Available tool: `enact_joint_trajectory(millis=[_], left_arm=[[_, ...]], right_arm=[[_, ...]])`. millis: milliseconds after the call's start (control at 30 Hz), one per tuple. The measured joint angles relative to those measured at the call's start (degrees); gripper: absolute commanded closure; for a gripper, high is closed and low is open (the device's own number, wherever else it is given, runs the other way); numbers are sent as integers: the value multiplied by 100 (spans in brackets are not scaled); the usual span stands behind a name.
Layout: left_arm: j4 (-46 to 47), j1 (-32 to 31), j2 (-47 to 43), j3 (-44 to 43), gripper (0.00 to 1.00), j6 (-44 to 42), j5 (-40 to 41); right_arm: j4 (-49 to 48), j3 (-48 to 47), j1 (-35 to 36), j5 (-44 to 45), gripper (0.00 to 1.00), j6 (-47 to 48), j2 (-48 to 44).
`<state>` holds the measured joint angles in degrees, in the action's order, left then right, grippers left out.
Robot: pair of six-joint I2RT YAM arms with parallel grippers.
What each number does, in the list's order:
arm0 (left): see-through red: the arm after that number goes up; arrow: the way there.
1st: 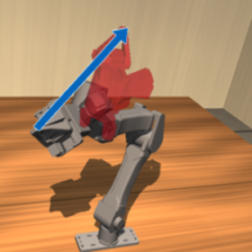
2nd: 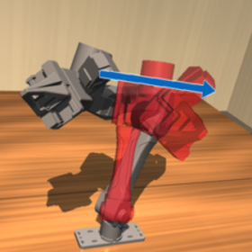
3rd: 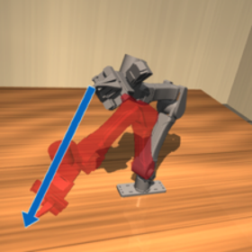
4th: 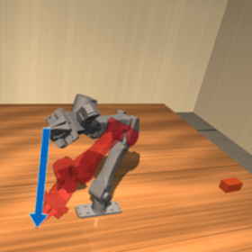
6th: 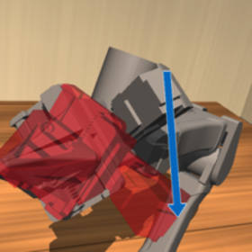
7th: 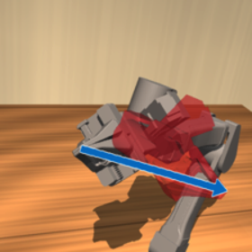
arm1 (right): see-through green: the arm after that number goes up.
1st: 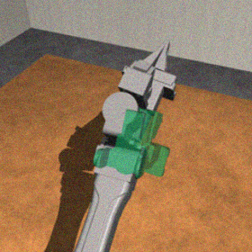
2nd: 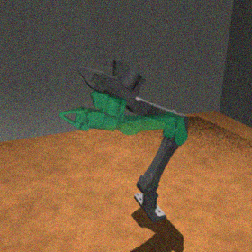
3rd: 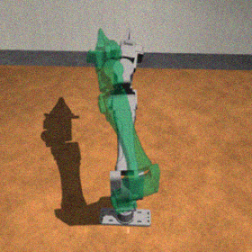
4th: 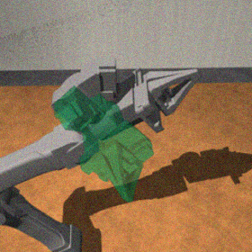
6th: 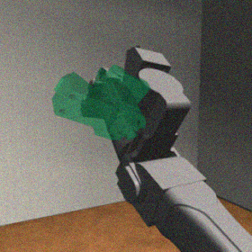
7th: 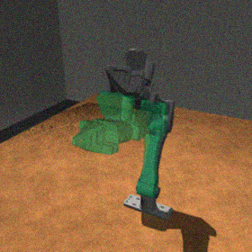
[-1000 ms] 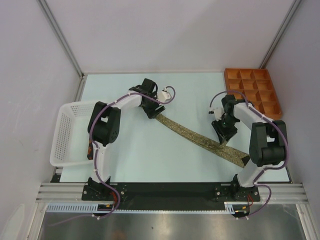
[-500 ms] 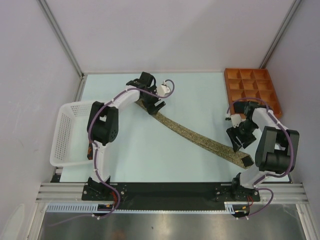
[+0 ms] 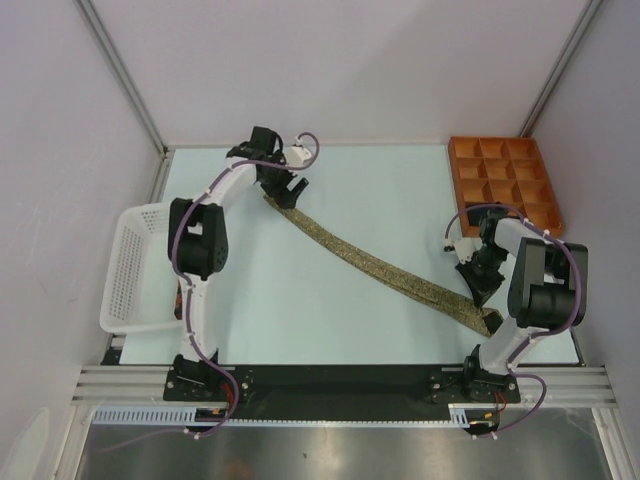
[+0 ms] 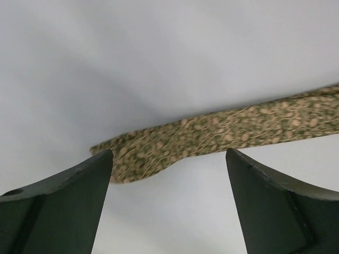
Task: Roll the ties
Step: Flatten out the tie at the center of the board.
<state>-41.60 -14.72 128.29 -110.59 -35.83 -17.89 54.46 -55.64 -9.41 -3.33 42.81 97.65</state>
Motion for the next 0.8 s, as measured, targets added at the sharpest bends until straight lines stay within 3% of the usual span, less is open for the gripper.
enact_joint_trajectory(millis=[267, 533, 633, 667, 800], left_arm=[[203, 442, 160, 4, 18, 699, 520], [348, 446, 431, -66, 22, 1187, 249], [356, 485, 509, -72, 31, 1410, 20], [356, 503, 531, -87, 42, 1488, -59], [354, 575, 568, -118, 66, 1696, -269]], right_arm=[[33, -24, 0, -9, 100, 129, 24], [42, -24, -2, -11, 100, 251, 24], [46, -24, -2, -13, 100, 273, 22], [48, -26, -4, -17, 100, 286, 22], [59, -33, -48, -59, 100, 343, 22]])
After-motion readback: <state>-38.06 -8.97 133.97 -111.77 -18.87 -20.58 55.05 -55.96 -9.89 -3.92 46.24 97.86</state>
